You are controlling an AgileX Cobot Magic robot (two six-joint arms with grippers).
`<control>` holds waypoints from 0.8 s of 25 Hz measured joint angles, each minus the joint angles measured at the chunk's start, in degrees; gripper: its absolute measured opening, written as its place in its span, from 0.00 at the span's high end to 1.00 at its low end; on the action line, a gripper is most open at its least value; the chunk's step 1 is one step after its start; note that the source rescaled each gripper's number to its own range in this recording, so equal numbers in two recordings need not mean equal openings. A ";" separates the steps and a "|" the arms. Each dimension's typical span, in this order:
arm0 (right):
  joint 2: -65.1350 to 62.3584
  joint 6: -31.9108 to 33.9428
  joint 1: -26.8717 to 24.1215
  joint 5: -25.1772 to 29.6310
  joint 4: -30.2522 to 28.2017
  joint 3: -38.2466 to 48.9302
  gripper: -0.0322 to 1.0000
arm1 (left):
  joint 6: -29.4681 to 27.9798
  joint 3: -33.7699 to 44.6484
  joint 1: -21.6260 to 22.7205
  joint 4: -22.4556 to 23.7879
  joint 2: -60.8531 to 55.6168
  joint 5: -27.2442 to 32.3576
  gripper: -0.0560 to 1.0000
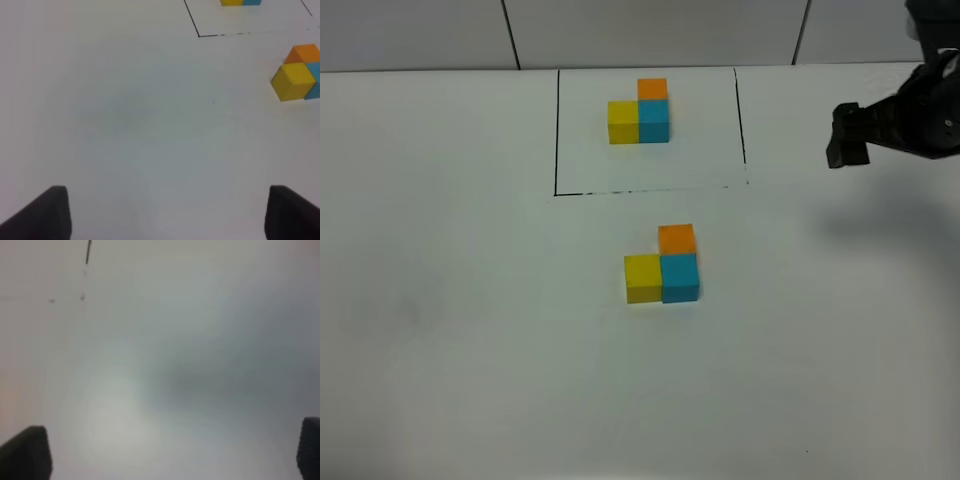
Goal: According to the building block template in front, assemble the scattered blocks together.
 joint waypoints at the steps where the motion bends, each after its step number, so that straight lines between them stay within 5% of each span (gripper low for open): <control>1: -3.00 0.33 0.00 -0.21 0.00 2.57 0.00 | 0.00 0.00 0.00 0.00 0.00 0.00 0.20; 10: -30.85 8.30 0.00 -1.03 -0.03 23.41 0.00 | 0.00 0.00 0.00 0.00 0.00 0.00 0.20; 20: -62.85 8.65 0.00 6.64 -0.48 38.10 0.00 | 0.00 0.00 0.00 0.00 0.00 0.00 0.20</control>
